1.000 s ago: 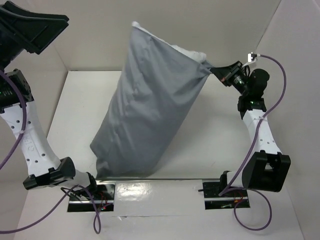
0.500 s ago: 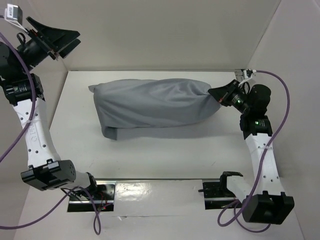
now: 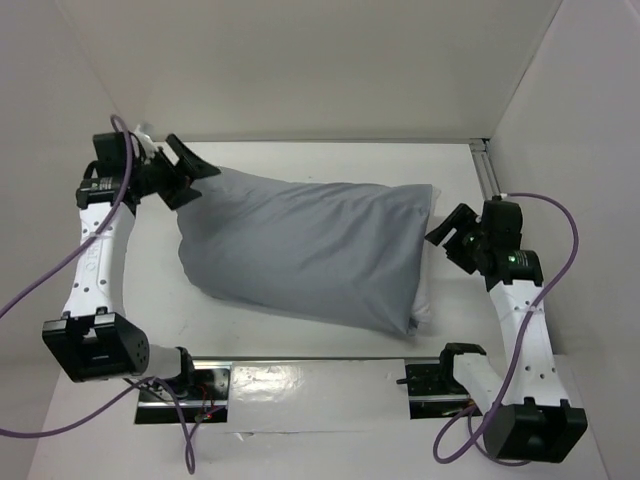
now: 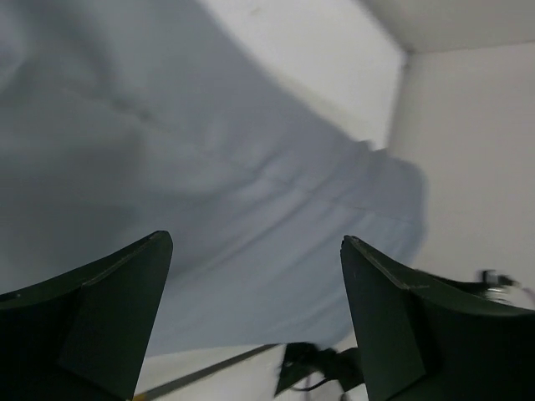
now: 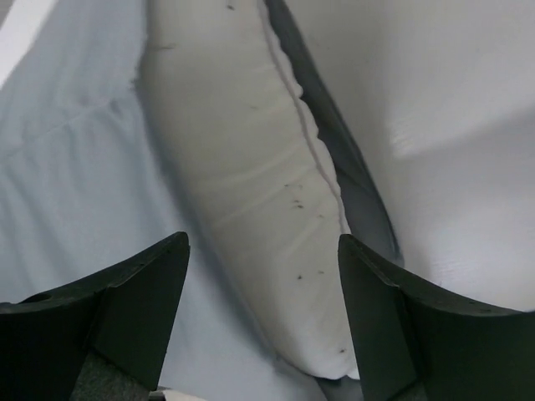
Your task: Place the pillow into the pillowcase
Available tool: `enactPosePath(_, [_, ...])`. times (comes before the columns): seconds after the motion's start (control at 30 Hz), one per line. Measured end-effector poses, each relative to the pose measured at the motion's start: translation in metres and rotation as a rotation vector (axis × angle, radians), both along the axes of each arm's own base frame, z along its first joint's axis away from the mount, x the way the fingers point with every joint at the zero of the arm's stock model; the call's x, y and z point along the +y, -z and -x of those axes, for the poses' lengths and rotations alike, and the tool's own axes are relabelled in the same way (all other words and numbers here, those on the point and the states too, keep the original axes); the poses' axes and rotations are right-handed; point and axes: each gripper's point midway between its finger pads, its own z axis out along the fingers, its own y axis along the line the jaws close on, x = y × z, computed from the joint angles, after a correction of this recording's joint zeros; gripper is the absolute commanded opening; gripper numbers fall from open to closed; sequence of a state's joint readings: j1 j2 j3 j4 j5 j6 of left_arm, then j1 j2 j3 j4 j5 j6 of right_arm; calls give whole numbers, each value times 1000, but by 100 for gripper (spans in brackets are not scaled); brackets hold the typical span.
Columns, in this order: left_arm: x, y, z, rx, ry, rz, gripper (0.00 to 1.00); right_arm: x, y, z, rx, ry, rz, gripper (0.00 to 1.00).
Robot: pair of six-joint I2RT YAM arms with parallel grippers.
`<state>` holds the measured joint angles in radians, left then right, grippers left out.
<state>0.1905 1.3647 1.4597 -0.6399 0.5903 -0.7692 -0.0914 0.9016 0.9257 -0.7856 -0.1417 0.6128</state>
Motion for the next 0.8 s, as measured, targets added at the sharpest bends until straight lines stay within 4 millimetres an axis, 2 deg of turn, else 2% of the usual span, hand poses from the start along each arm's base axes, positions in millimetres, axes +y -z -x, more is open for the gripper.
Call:
enactPosePath(0.07, [-1,40,11,107,-7,-80,97,4,-6,-1,-27,-27,-6,86])
enactPosePath(0.13, [-2,66,21,174,-9,-148,97,9,-9,-5,-44,-64,-15,89])
enactPosePath(0.23, [-3,86,34,229,-6,-219,98,13,-6,-16,-37,-106,-23,89])
enactPosePath(0.3, [5,90,35,240,-39,-255,98,14,-5,-28,-32,-123,-25,87])
enactPosePath(0.43, [25,92,28,247,-119,-286,98,10,-13,-55,-71,-132,-6,87])
enactPosePath(0.57, [55,98,9,271,-234,-302,99,3,-30,-89,-128,-121,21,86])
enactPosePath(0.7, [92,130,-12,374,-335,-280,100,-1,-32,-128,-147,-116,30,86])
enactPosePath(0.8, [105,159,-29,451,-348,-263,100,-4,-20,-156,-120,-125,35,86])
